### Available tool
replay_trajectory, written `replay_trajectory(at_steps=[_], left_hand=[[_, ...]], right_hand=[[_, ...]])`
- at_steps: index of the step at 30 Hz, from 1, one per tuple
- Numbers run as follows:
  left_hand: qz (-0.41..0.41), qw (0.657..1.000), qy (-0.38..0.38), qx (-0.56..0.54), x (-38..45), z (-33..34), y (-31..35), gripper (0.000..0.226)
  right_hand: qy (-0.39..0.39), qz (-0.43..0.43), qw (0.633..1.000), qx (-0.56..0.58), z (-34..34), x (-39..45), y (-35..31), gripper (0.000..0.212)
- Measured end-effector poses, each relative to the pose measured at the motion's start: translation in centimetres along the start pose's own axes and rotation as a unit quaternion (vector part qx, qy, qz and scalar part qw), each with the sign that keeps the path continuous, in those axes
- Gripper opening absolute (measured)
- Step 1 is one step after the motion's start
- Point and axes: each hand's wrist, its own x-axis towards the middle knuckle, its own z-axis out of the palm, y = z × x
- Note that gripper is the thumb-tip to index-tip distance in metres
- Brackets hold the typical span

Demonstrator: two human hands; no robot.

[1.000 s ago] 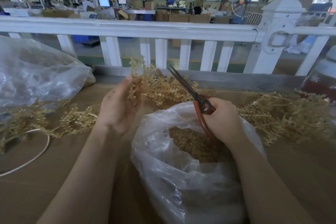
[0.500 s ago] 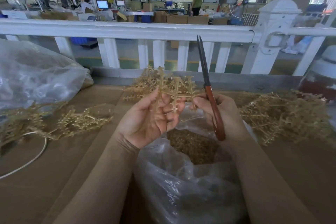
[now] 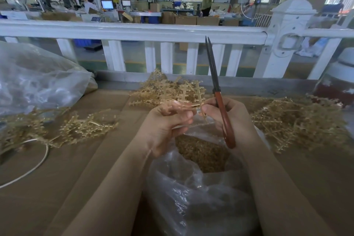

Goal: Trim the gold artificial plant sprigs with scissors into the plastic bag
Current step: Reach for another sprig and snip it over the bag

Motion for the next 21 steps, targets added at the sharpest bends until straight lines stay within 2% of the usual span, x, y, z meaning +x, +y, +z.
replay_trajectory(at_steps=[3,5,7,10,12,14,17,19,21], left_hand=[[0.111,0.992,0.039,0.041,0.1,0.2,-0.3,0.015],[0.188,0.975,0.064,0.097,0.1,0.1,-0.4,0.034],[0.256,0.954,0.081,0.137,0.1,0.1,-0.4,0.037],[0.339,0.920,0.093,0.171,-0.1,0.3,-0.6,0.043],[0.368,0.907,0.096,0.181,-0.1,0.3,-0.7,0.044],[0.382,0.898,0.088,0.197,-0.3,0.4,-0.7,0.047],[0.389,0.890,0.081,0.224,-0.5,0.7,-0.6,0.045],[0.344,0.910,0.091,0.213,-0.5,0.8,-0.5,0.049],[0.250,0.949,0.106,0.159,-0.4,0.9,-0.3,0.062]], right_hand=[[0.041,-0.017,0.999,-0.030,0.3,0.3,0.3,0.014],[0.057,-0.013,0.998,-0.003,0.3,0.4,0.3,0.005],[0.067,-0.012,0.998,0.012,-0.1,0.3,0.4,0.026],[0.008,0.012,0.999,0.040,-0.6,0.1,0.3,0.031],[-0.048,0.065,0.995,0.066,-0.8,0.1,0.2,0.030],[-0.087,0.099,0.989,0.061,-0.9,0.2,0.2,0.025],[-0.105,0.104,0.988,0.047,-0.8,0.3,-0.1,0.018],[-0.101,0.094,0.990,0.038,-0.8,0.4,-0.1,0.016],[-0.085,0.085,0.991,0.053,-0.7,0.4,-0.1,0.010]])
